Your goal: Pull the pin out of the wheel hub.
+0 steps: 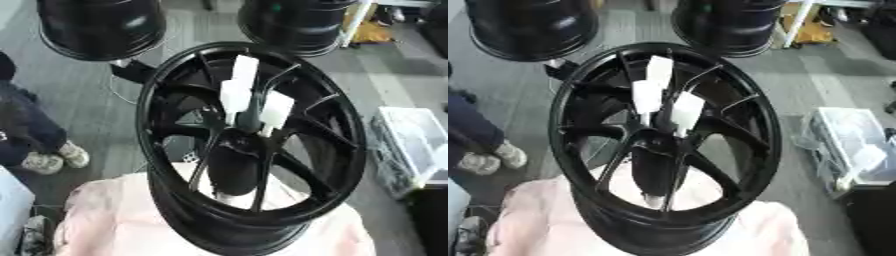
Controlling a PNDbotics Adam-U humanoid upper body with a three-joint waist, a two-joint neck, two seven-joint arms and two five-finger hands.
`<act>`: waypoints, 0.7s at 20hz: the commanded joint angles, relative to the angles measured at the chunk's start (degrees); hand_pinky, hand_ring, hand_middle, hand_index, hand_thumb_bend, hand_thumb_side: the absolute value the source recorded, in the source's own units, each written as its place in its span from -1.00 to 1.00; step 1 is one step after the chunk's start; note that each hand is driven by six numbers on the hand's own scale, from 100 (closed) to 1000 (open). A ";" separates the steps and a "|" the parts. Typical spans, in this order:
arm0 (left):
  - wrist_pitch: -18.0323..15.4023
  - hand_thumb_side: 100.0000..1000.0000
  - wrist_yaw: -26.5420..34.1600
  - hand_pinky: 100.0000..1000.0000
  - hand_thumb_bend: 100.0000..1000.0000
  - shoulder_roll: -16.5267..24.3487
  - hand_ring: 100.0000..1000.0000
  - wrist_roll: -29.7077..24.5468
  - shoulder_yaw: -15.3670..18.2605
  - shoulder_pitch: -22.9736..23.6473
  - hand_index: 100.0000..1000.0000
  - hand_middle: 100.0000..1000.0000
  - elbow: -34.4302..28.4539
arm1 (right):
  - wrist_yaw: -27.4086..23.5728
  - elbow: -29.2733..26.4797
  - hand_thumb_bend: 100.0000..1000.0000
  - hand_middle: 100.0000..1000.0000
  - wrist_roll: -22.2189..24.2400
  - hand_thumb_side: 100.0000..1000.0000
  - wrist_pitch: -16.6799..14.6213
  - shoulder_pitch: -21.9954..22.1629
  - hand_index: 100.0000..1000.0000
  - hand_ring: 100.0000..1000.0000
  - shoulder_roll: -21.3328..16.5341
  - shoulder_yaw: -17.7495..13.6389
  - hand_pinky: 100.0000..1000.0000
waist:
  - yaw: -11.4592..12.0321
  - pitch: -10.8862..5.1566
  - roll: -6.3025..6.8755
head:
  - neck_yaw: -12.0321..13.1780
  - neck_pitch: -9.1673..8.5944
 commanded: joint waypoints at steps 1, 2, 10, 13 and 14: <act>0.03 0.52 0.22 0.48 -0.58 0.87 0.40 0.20 0.28 -0.56 0.34 0.20 -0.94 | -3.24 -3.13 -0.61 0.62 -4.85 -0.04 -0.94 0.33 0.75 0.34 1.19 -1.51 0.42 | -0.22 -0.58 0.25 | 0.08 -0.07; 0.02 0.52 0.25 0.48 -0.58 0.82 0.40 0.17 0.26 -0.58 0.34 0.20 -0.94 | -3.79 -4.08 -0.61 0.62 -5.35 -0.04 -1.35 0.62 0.75 0.34 1.76 -1.43 0.42 | -0.23 -0.54 0.33 | 0.09 -0.07; -0.11 0.52 0.41 0.48 -0.58 0.53 0.40 0.27 0.31 -0.74 0.34 0.20 -0.92 | -6.05 -13.30 -0.70 0.51 -5.71 -0.13 -2.56 0.68 0.71 0.21 6.36 -0.45 0.34 | -0.18 -0.21 0.89 | 0.13 -0.07; -0.11 0.52 0.47 0.48 -0.58 0.45 0.40 0.24 0.24 -0.88 0.34 0.20 -0.94 | -8.72 -17.09 -0.78 0.47 -4.76 -0.16 -2.86 0.90 0.69 0.16 8.28 1.17 0.31 | -0.15 -0.05 1.04 | 0.22 -0.07; -0.14 0.52 0.49 0.48 -0.58 0.43 0.40 0.24 0.22 -0.95 0.34 0.20 -0.95 | -9.85 -18.48 -0.78 0.47 -4.10 -0.16 -3.03 0.94 0.69 0.16 9.13 2.08 0.31 | -0.13 0.01 1.11 | 0.23 -0.07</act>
